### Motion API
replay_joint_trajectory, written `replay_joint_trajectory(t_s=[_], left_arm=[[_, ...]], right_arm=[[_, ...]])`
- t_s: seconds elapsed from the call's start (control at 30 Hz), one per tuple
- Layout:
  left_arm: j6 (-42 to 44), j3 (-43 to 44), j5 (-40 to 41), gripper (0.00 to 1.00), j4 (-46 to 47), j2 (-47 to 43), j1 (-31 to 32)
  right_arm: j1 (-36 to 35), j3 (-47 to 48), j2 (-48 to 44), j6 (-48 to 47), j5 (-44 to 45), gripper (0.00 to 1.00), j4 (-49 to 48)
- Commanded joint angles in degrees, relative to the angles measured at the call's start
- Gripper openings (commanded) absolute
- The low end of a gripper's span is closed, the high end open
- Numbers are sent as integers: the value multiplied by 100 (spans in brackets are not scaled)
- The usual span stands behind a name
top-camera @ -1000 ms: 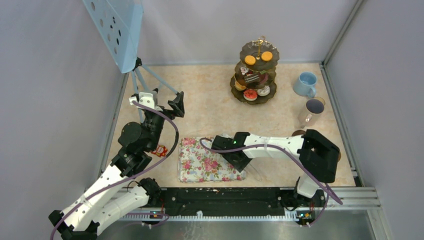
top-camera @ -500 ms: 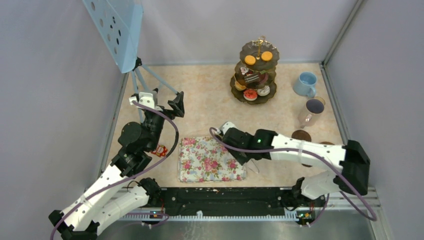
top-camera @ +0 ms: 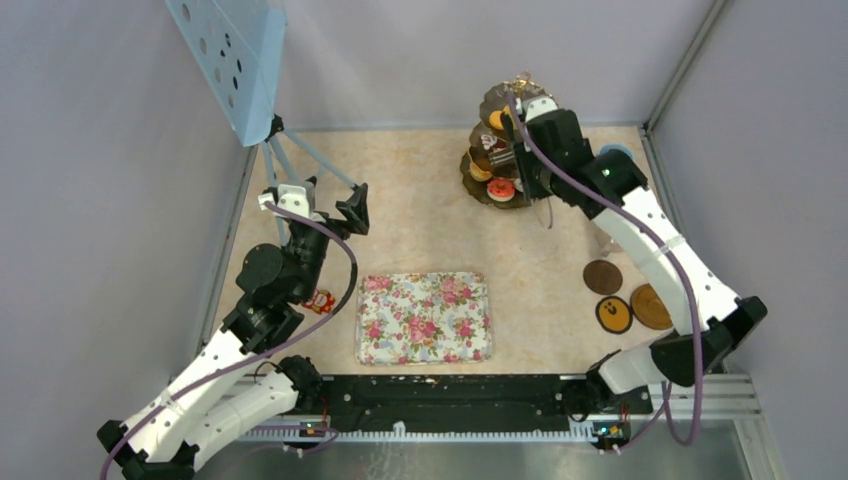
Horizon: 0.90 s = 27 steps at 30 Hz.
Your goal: Serve the afternoon tea
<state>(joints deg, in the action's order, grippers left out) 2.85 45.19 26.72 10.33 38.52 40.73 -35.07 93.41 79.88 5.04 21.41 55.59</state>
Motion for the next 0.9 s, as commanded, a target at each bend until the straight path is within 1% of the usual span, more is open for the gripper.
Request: replay_joint_trajectory(t_s=[0.0, 0.13, 0.37, 0.5, 0.63, 0.73, 0.87], left_arm=[[-92, 146, -72, 99, 159, -41, -29], [-101, 131, -98, 99, 158, -103, -21], [-118, 136, -123, 99, 163, -91, -20], [-118, 133, -134, 99, 158, -74, -29], [-111, 139, -132, 99, 154, -79, -22], [-93, 140, -108, 99, 154, -81, -26], [-83, 144, -101, 99, 162, -97, -22]], right_arm=[[319, 1025, 633, -395, 53, 0, 669], [541, 1414, 951, -428, -184, 2, 806], [811, 1254, 1107, -412, -339, 3, 660], [881, 1278, 1159, -471, -453, 10, 568], [991, 1387, 1308, -469, -685, 12, 584], [1008, 1446, 1412, -474, -683, 16, 577], [1049, 1551, 1529, -476, -704, 18, 561]])
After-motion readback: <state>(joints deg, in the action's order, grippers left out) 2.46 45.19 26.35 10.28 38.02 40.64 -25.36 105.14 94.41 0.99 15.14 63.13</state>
